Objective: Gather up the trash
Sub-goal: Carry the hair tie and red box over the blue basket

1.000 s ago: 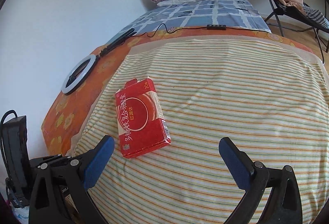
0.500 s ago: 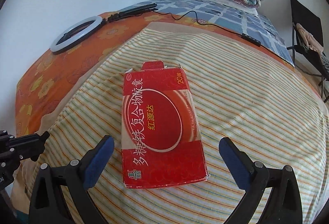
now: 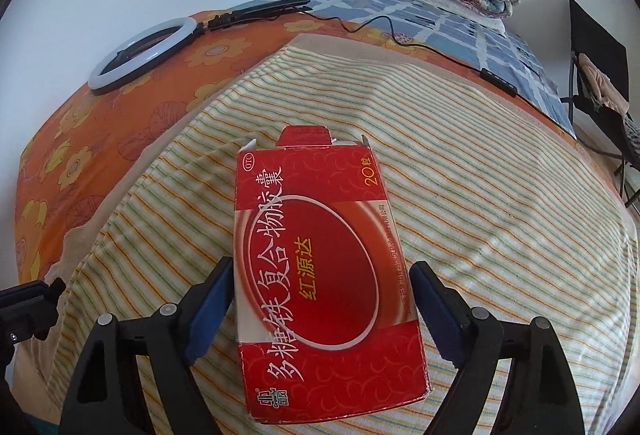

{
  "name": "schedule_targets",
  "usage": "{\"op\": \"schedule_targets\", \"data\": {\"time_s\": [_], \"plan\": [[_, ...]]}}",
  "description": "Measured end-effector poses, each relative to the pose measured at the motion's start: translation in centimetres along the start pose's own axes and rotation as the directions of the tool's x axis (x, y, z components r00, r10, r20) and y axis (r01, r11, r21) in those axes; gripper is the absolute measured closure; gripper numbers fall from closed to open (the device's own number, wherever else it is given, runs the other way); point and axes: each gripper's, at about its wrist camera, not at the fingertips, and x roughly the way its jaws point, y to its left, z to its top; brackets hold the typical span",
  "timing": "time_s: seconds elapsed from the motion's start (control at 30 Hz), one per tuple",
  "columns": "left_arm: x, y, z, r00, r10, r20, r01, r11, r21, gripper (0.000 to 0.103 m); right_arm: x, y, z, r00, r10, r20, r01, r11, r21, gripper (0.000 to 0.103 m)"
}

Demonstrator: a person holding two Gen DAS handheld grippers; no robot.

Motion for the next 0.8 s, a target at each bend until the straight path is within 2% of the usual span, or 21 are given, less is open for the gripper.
{"op": "schedule_targets", "data": {"time_s": [0.3, 0.63, 0.8], "plan": [[-1.8, -1.6, -1.3, 0.999, -0.036, 0.02, 0.035, 0.999, 0.031, 0.097, -5.1, -0.7, -3.6, 0.999, -0.013, 0.046, 0.011, 0.999, 0.043, 0.016], [-5.0, -6.0, -4.3, 0.995, -0.067, 0.07, 0.056, 0.987, 0.149, 0.097, -12.0, -2.3, -9.7, 0.997, -0.006, 0.073, 0.0, 0.996, 0.089, 0.016], [-6.2, -8.0, -6.5, 0.993, -0.098, 0.069, 0.083, 0.979, 0.188, 0.097, -15.2, -2.6, -12.8, 0.997, -0.007, 0.072, 0.0, 0.995, 0.096, 0.016]]}}
